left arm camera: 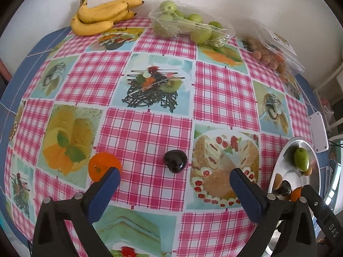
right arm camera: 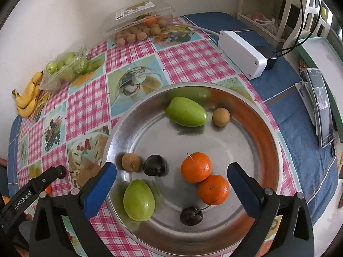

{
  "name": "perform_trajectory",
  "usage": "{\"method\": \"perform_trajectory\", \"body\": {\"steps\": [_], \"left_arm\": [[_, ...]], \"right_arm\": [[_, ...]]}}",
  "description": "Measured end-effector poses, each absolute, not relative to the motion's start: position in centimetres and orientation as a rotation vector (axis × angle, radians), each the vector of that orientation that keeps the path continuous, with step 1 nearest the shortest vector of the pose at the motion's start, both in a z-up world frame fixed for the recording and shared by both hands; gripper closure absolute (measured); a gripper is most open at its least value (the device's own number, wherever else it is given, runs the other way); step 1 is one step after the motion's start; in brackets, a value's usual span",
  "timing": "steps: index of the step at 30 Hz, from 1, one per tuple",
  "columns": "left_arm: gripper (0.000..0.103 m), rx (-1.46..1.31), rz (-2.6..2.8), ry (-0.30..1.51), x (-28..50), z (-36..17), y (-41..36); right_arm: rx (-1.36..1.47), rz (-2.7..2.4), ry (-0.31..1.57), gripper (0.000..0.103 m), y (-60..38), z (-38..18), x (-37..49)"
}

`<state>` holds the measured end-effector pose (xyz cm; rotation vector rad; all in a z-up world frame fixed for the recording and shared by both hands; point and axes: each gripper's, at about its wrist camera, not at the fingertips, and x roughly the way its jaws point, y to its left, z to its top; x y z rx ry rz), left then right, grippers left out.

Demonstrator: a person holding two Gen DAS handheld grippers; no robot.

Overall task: Organize fruits
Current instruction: 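Withdraw both open tools from the bowl toward the remaining tangerine and plum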

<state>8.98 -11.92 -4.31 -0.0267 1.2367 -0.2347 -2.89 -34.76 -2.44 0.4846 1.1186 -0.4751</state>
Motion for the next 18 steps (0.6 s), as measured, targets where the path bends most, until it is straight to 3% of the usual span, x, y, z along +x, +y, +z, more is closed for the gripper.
{"method": "perform_trajectory", "body": {"steps": [18], "left_arm": [[0.000, -0.007, -0.250, 1.223, 8.5, -3.7, -11.5]], "right_arm": [[0.428, -0.465, 1.136, 0.000, -33.5, -1.5, -2.7]]}}
